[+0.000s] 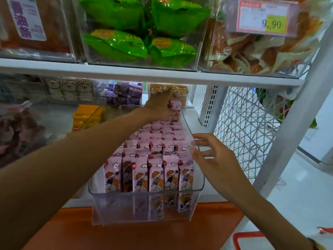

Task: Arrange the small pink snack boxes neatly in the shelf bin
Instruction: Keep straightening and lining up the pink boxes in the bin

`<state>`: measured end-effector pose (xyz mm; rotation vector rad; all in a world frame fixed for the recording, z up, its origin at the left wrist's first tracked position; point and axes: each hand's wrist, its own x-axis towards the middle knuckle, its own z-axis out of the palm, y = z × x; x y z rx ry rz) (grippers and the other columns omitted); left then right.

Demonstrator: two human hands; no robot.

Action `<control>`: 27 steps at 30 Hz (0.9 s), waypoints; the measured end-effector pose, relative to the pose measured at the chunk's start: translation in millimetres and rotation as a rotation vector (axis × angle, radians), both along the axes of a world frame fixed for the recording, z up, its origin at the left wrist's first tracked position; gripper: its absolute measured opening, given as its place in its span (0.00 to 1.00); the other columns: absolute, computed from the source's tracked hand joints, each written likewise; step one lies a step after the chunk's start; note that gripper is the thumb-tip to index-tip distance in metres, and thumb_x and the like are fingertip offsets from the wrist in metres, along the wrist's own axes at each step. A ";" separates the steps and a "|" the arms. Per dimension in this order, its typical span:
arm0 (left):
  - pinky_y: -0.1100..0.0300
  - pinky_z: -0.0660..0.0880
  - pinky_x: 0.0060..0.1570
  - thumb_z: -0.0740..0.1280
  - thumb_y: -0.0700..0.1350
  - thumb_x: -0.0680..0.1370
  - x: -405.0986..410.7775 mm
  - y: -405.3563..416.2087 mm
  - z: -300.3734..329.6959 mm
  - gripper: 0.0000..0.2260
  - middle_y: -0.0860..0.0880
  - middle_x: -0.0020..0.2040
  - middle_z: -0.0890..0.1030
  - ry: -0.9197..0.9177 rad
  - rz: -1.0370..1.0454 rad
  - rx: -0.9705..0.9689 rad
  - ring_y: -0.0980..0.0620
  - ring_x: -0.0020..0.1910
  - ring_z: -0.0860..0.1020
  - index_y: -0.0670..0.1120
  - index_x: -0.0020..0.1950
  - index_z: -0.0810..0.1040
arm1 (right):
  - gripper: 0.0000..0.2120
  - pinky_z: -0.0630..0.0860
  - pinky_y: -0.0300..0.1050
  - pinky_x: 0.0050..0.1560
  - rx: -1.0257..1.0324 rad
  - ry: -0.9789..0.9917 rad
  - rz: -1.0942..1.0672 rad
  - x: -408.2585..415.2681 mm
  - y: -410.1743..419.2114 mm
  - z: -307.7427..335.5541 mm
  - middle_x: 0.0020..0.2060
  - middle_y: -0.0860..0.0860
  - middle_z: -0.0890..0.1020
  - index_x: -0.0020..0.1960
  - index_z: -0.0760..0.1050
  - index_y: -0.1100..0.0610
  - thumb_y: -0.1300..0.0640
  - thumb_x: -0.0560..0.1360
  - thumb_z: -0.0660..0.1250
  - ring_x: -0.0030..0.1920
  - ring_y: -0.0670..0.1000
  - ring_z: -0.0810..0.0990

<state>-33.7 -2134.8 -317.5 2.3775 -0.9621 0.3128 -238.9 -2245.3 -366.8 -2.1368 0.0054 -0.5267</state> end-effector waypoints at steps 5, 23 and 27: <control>0.57 0.73 0.49 0.73 0.44 0.73 7.2 -12.8 -28.6 0.14 0.45 0.56 0.80 -0.113 0.155 -0.077 0.47 0.56 0.77 0.43 0.57 0.77 | 0.12 0.74 0.27 0.40 -0.021 -0.001 -0.002 0.6 0.2 0.2 0.53 0.38 0.78 0.59 0.69 0.41 0.49 0.77 0.64 0.45 0.36 0.79; 0.51 0.74 0.59 0.67 0.47 0.78 4.0 -8.6 -25.2 0.12 0.47 0.56 0.82 0.031 -0.003 0.253 0.50 0.54 0.79 0.44 0.58 0.80 | 0.24 0.78 0.40 0.49 -0.192 0.084 0.036 -11.3 -0.2 -2.4 0.48 0.27 0.73 0.66 0.58 0.30 0.29 0.71 0.48 0.48 0.31 0.76; 0.51 0.76 0.56 0.66 0.44 0.79 3.4 -8.5 -21.9 0.09 0.45 0.52 0.83 0.074 0.045 0.065 0.47 0.51 0.80 0.41 0.54 0.81 | 0.22 0.77 0.38 0.48 -0.212 0.094 0.030 -11.6 0.9 -2.8 0.48 0.26 0.72 0.63 0.54 0.26 0.29 0.69 0.48 0.48 0.30 0.76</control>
